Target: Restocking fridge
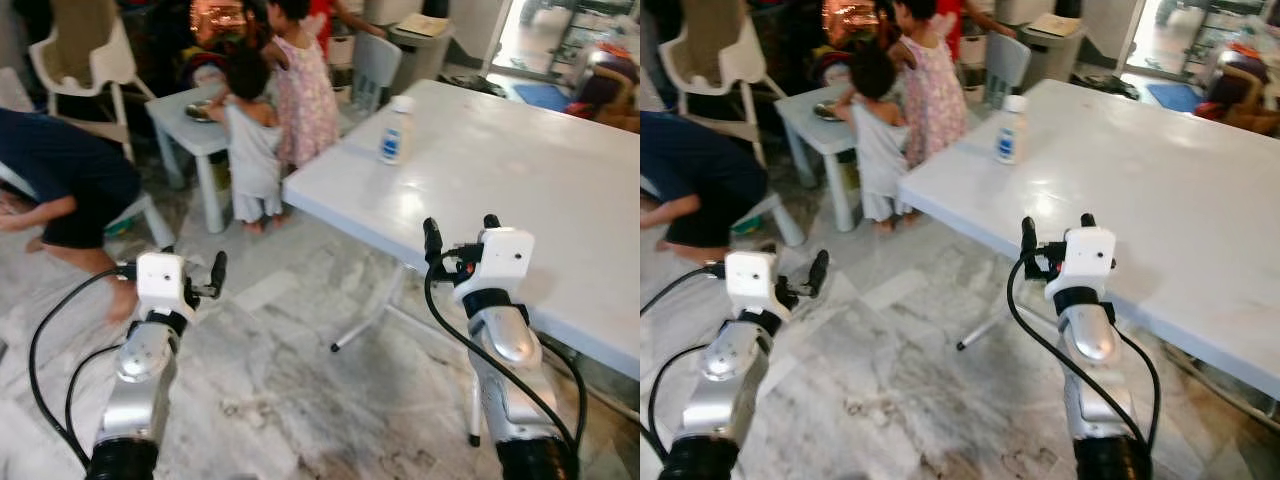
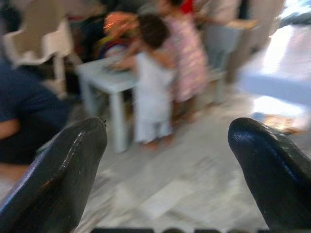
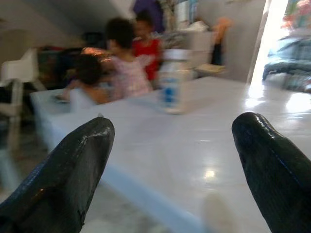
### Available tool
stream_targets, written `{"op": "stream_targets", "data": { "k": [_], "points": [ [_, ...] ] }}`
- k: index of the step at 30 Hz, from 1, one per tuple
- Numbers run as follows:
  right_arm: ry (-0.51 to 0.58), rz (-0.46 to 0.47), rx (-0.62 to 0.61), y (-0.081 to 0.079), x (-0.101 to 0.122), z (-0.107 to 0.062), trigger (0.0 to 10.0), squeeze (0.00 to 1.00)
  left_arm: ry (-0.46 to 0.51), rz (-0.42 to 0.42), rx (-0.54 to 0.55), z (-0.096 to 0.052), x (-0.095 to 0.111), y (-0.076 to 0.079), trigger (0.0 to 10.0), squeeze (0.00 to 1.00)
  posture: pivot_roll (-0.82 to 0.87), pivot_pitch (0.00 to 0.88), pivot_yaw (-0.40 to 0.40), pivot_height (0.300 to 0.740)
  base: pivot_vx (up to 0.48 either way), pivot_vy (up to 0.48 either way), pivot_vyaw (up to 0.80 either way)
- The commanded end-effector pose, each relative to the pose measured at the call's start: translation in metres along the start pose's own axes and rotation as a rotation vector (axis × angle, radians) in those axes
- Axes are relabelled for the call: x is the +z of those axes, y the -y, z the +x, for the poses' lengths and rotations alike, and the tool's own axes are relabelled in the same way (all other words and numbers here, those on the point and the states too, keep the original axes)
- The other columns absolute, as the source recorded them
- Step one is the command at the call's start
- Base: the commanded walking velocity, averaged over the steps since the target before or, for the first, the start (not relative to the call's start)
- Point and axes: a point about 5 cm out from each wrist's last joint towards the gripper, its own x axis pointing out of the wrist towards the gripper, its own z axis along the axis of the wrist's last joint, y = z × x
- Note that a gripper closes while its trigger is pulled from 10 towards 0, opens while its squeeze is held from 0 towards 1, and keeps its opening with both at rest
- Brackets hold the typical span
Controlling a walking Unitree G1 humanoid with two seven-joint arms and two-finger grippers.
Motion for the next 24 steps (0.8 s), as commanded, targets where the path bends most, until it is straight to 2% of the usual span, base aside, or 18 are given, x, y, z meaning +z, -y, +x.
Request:
{"op": "stream_targets", "data": {
  "k": [1,13,19,24],
  "points": [
    [0.008,-0.025,-0.042,0.013,0.002,-0.004,10.0,0.0,0.024,-0.008,-0.036,0.001,0.006,0.01,10.0,0.0,-0.01,0.0,-0.002,0.74,0.424,0.0,0.0],
    [-0.053,-0.038,-0.058,0.018,-0.014,-0.029,10.0,0.0,-0.05,0.014,-0.101,-0.028,-0.014,0.022,10.0,0.0,0.0,0.0,-0.003,0.74,0.429,0.0,0.0],
    [-0.038,-0.029,-0.047,0.015,-0.012,-0.019,10.0,0.0,-0.041,0.032,-0.113,-0.023,-0.01,0.022,10.0,0.0,0.0,0.0,0.003,0.74,0.456,0.0,-0.8],
    [-0.03,-0.032,-0.036,0.013,-0.011,-0.017,10.0,0.0,-0.035,0.033,-0.114,-0.021,-0.008,0.023,10.0,0.0,0.0,0.0,0.003,0.74,0.469,0.0,0.0]
  ]
}}
